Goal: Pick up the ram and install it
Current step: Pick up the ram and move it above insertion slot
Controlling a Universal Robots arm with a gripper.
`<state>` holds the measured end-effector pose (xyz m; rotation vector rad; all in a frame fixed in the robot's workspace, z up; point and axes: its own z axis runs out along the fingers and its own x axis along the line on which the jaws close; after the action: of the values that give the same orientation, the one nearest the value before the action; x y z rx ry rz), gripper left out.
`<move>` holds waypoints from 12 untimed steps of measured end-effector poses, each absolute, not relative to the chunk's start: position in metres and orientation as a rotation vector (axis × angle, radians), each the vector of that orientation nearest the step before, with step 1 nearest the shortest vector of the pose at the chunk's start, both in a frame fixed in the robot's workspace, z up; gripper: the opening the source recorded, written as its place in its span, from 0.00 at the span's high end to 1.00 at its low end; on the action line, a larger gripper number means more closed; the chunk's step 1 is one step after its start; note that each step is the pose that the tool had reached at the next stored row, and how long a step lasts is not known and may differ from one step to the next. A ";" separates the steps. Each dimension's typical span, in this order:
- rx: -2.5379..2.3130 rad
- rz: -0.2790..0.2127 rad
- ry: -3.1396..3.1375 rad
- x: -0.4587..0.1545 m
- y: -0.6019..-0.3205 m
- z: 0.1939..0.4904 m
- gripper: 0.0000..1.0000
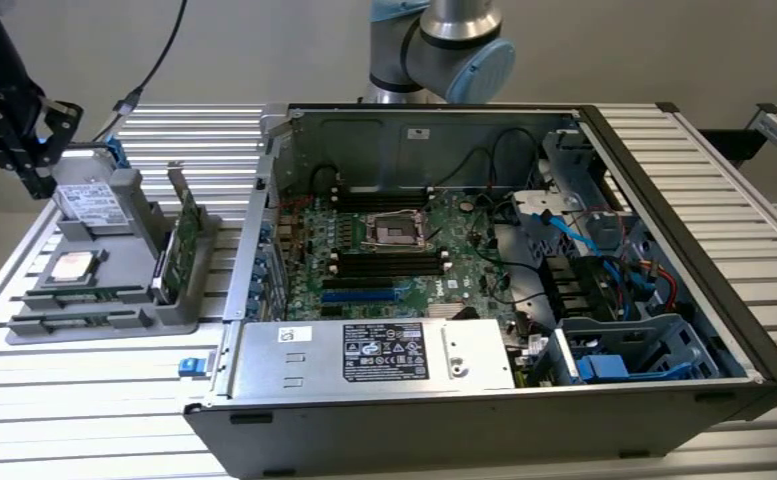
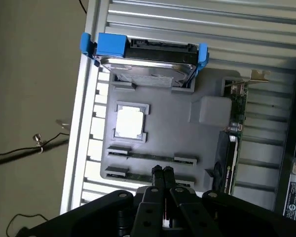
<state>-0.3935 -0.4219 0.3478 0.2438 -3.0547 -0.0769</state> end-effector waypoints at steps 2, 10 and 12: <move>0.298 -0.075 -3.049 -0.393 -0.422 0.348 0.90; 0.519 -0.066 -3.016 -0.394 -0.422 0.348 0.90; 0.574 -0.064 -3.005 -0.394 -0.422 0.348 0.90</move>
<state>-0.3935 -0.4219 0.3479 0.5737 -3.0054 -0.0636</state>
